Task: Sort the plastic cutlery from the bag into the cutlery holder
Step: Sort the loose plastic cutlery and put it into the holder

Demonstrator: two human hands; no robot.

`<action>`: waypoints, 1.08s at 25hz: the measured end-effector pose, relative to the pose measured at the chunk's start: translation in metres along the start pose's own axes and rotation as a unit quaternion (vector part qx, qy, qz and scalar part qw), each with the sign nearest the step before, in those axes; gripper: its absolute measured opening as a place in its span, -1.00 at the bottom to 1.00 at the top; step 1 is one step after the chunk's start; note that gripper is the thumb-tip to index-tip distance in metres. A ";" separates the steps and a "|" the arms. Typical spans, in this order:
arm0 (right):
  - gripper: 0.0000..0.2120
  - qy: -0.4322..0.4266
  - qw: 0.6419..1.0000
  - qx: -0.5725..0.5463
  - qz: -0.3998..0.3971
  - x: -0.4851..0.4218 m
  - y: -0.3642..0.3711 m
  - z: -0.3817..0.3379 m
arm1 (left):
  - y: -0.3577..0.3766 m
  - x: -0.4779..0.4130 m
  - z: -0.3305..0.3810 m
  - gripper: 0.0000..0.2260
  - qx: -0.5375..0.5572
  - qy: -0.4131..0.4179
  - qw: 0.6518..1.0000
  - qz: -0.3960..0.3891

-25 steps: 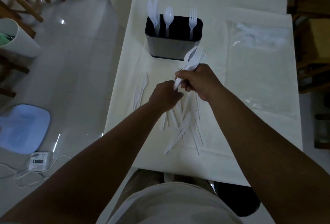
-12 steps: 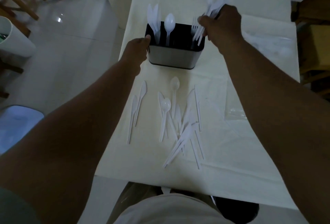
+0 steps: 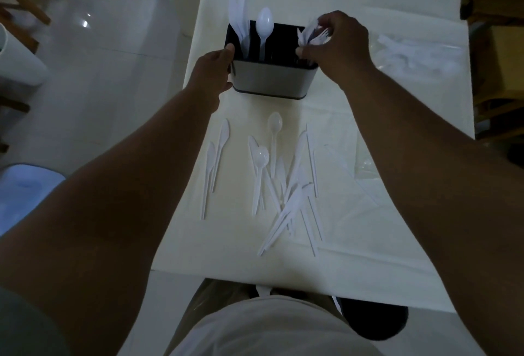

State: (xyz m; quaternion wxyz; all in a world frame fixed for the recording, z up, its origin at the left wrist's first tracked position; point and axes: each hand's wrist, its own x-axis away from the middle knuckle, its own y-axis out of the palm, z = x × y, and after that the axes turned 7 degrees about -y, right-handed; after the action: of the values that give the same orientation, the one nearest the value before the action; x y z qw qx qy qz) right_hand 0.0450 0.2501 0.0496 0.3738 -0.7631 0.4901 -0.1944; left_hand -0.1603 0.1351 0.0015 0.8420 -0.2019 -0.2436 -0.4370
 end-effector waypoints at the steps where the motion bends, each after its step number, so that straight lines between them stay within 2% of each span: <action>1: -0.36 -0.002 1.000 0.003 0.010 0.005 -0.001 0.000 | 0.000 0.000 0.000 -0.78 -0.018 0.004 1.000 0.013; 3: -0.38 0.001 0.999 -0.011 0.035 0.015 -0.004 0.001 | -0.001 0.000 -0.003 -0.72 -0.047 0.010 0.998 0.046; 6: -0.52 0.033 0.993 -0.084 0.074 0.045 -0.001 0.013 | 0.003 0.009 -0.026 -0.60 -0.090 0.039 0.991 0.090; 8: -0.66 0.059 0.989 -0.111 0.076 0.073 0.009 0.033 | 0.011 0.028 -0.054 -0.64 -0.134 0.055 0.984 0.100; 9: -0.73 0.070 0.993 -0.081 0.051 0.089 0.017 0.044 | 0.018 0.040 -0.069 -0.69 -0.153 0.051 0.983 0.093; 11: -0.81 0.095 0.994 0.009 -0.048 0.126 0.031 0.063 | 0.033 0.062 -0.097 -0.78 -0.207 0.054 0.975 0.067; 13: -0.83 0.131 0.981 0.058 -0.130 0.160 0.045 0.076 | 0.052 0.081 -0.121 -0.85 -0.304 0.094 0.947 0.041; 14: -0.82 0.142 0.977 0.067 -0.145 0.174 0.051 0.077 | 0.062 0.090 -0.130 -0.85 -0.354 0.118 0.927 0.033; 18: -0.74 0.117 0.980 0.117 -0.113 0.192 0.061 0.071 | 0.095 0.112 -0.142 -0.79 -0.452 0.131 0.882 0.019; 21: -0.70 0.112 0.987 0.106 -0.038 0.187 0.046 0.075 | 0.112 0.113 -0.135 -0.81 -0.508 0.119 0.853 0.022; 22: -0.72 0.117 0.988 0.098 -0.013 0.186 0.037 0.082 | 0.114 0.111 -0.132 -0.84 -0.514 0.113 0.850 0.024; 24: -0.78 0.140 0.985 0.099 -0.009 0.191 0.020 0.101 | 0.115 0.107 -0.127 -0.79 -0.481 0.096 0.871 0.035; 27: -0.79 0.107 0.967 0.213 -0.095 0.212 0.010 0.119 | 0.107 0.109 -0.120 -0.71 -0.409 0.084 0.908 0.033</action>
State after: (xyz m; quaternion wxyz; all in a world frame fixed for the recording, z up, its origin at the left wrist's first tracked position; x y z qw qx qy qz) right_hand 0.2117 0.1036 -0.0493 0.4529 -0.6841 0.3993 -0.4093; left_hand 0.0112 0.0568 -0.0446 0.7168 -0.4996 0.0348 -0.4853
